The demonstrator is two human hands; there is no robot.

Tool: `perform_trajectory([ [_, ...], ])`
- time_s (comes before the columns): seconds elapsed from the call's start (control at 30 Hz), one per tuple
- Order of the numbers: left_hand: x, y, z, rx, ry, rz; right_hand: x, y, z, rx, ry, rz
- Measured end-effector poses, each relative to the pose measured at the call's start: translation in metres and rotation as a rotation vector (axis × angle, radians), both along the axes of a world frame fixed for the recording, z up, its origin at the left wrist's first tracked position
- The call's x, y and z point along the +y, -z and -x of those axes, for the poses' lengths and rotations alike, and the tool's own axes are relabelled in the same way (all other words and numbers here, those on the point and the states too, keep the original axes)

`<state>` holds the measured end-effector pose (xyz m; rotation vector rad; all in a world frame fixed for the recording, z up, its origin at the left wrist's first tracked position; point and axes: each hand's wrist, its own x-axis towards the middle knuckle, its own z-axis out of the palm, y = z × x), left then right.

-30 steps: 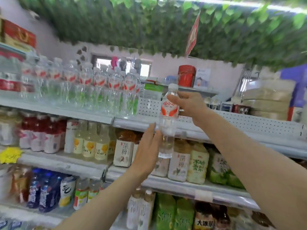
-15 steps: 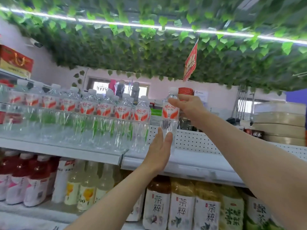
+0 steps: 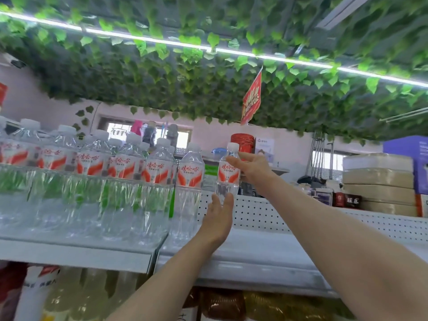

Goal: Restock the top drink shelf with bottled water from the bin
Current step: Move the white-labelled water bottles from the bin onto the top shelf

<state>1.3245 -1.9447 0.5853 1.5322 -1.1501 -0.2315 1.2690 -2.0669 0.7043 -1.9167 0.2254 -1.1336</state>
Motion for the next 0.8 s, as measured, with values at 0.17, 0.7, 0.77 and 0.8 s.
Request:
perform_trajectory([
  [0.17, -0.018, 0.001, -0.013, 0.09, -0.038, -0.075, -0.022, 0.01, -0.02, 0.029, -0.027, -0.04],
  [0.7, -0.033, 0.007, -0.018, 0.085, -0.142, -0.146, -0.048, 0.022, -0.047, 0.037, -0.129, -0.073],
  [0.77, -0.033, 0.008, -0.018, 0.085, -0.142, -0.136, -0.047, 0.023, -0.048, 0.032, -0.124, -0.07],
  [0.8, -0.033, 0.008, -0.018, 0.084, -0.144, -0.136, -0.046, 0.023, -0.048, 0.034, -0.122, -0.067],
])
